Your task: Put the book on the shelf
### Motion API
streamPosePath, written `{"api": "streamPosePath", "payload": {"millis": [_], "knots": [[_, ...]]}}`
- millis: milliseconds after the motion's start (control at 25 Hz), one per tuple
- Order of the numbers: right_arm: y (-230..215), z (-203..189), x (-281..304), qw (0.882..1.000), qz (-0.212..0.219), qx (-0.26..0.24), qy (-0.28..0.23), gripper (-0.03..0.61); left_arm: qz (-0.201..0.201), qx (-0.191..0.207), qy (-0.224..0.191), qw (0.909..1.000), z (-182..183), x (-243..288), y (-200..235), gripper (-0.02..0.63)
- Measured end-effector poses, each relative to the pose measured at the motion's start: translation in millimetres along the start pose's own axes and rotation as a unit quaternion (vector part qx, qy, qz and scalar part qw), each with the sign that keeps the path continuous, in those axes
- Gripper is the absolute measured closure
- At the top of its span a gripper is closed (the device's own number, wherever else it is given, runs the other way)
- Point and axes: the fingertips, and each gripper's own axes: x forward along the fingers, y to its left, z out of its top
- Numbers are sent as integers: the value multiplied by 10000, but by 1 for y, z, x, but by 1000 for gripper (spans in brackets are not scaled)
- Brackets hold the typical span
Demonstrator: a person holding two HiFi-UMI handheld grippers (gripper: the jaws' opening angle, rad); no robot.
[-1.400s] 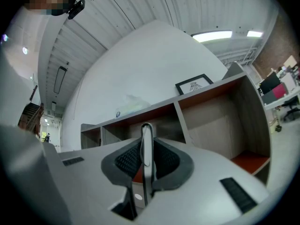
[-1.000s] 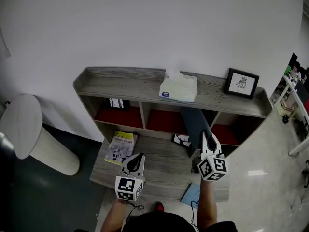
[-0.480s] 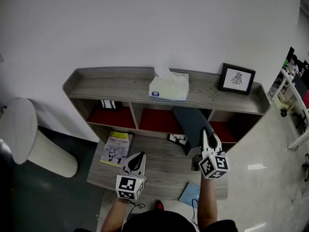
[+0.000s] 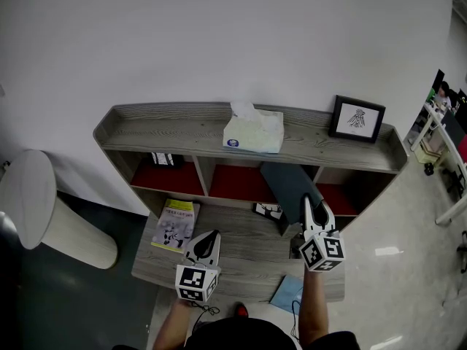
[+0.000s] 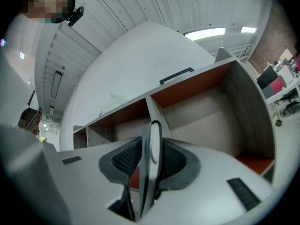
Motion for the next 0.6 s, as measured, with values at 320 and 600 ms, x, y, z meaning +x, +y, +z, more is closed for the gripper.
{"api": "streamPosePath", "payload": {"millis": [320,600], "knots": [[1,-14,-3,9997,69,25,233,336,-21,-10,-13,10000,0,0,-1,607],[1,-11,-19,9995,12,-151,275,334,-101,-25,-12,9999,-1,-3,-6,607]]}}
